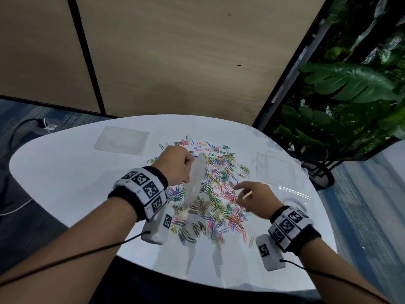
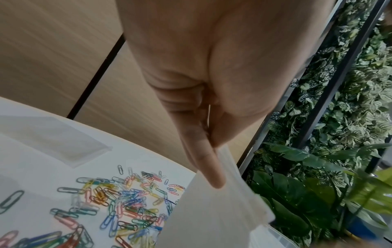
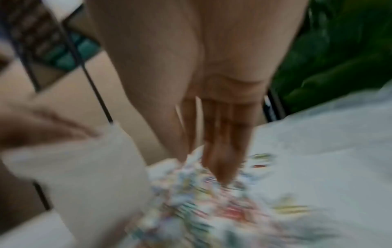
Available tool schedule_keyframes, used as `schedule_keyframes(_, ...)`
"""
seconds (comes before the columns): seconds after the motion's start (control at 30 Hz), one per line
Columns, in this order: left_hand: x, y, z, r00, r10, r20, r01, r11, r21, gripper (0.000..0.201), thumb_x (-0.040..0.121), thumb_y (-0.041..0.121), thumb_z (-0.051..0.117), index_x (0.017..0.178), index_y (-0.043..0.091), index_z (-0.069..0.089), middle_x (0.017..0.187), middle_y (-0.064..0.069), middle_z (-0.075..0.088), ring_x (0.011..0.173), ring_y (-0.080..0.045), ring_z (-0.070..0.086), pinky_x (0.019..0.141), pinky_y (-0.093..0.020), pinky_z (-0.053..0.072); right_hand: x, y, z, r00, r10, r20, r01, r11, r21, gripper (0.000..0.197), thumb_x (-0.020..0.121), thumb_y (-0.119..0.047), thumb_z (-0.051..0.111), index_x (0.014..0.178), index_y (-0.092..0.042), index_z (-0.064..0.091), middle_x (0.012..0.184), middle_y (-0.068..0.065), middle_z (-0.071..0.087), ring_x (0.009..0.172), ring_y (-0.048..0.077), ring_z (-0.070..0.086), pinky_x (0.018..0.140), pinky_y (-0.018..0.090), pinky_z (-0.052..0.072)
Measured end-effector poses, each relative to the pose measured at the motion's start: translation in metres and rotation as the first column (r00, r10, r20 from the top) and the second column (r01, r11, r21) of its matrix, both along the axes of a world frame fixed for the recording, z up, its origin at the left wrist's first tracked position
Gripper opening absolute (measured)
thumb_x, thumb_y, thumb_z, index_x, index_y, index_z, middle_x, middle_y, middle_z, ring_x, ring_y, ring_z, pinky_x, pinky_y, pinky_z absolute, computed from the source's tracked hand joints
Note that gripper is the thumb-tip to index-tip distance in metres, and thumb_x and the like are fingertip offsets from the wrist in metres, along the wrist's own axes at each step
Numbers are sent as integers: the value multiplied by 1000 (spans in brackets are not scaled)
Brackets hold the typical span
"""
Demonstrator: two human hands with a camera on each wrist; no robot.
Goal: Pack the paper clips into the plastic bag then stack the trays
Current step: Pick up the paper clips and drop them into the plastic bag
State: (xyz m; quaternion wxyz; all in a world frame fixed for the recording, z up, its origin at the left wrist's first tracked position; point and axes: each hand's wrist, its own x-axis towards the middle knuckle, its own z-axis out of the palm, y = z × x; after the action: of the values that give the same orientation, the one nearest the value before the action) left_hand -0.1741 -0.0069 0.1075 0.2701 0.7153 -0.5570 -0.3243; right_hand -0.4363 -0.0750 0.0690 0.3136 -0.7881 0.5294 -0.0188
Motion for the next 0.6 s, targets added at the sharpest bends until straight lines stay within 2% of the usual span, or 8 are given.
schedule_keyframes(0.07, 2, 1, 2, 1000, 10, 22, -10, 1000, -11, 23, 98, 2, 46, 82, 14, 59, 88, -16, 74, 64, -19, 77, 71, -43, 64, -29, 6, -25, 934, -3, -358, 65, 985, 161, 82, 72, -30, 85, 140, -18, 41, 121, 10, 63, 66, 16, 69, 67, 32, 61)
schedule_keyframes(0.13, 3, 2, 3, 999, -8, 36, 9, 1000, -12, 22, 98, 3, 47, 82, 17, 51, 89, -26, 74, 61, -14, 76, 70, -44, 64, -45, 19, -47, 895, -24, -446, 159, 950, 268, 115, 63, -35, 90, 151, -17, 18, 135, 17, 52, 81, 24, 73, 72, 35, 61)
schedule_keyframes(0.2, 4, 4, 3, 999, -17, 32, 17, 1000, -5, 22, 98, 3, 47, 81, 17, 50, 89, -31, 72, 57, -10, 74, 69, -48, 63, -49, 28, -69, 890, -38, -455, 150, 965, 213, 125, 62, -39, 90, 154, -17, 8, 137, 17, 45, 107, 27, 64, 86, 30, 55)
schedule_keyframes(0.27, 5, 4, 2, 999, -14, 29, 14, 1000, -1, 25, 98, 3, 47, 77, 14, 55, 88, -29, 73, 58, -13, 75, 69, -48, 63, -43, 34, -84, 910, -88, -405, 133, 987, 86, 111, 69, -34, 85, 153, -19, 14, 135, 15, 40, 117, 27, 53, 95, 29, 46)
schedule_keyframes(0.33, 5, 3, 2, 999, -15, 36, 15, 1000, 3, 28, 99, 4, 48, 73, 11, 58, 87, -27, 74, 61, -17, 76, 70, -47, 63, -33, 36, -91, 948, -124, -294, 135, 991, 18, 90, 77, -24, 77, 151, -19, 25, 132, 13, 39, 112, 27, 55, 97, 28, 45)
schedule_keyframes(0.4, 4, 1, 1, 999, -22, 33, 21, 1000, 6, 27, 98, 4, 49, 76, 13, 60, 90, -27, 74, 61, -17, 76, 68, -46, 64, -21, 34, -95, 965, -82, -248, 71, 996, -56, 78, 83, -21, 73, 148, -19, 31, 134, 13, 35, 105, 27, 59, 98, 29, 46)
schedule_keyframes(0.53, 8, -2, -5, 998, -38, 45, 37, 999, 16, 26, 98, 4, 50, 78, 18, 59, 95, -26, 73, 61, -15, 76, 66, -45, 64, -2, 23, -104, 925, 77, -372, -165, 963, -213, 63, 89, -7, 59, 144, -28, 36, 146, 13, 27, 114, 33, 56, 97, 40, 51)
schedule_keyframes(0.6, 10, -2, -6, 998, -49, 46, 48, 999, 16, 26, 97, 3, 50, 77, 19, 58, 95, -29, 72, 59, -12, 75, 66, -47, 64, 4, 15, -109, 909, 124, -399, -238, 938, -252, 46, 89, -1, 53, 130, -22, 52, 135, 11, 42, 107, 31, 58, 88, 38, 54)
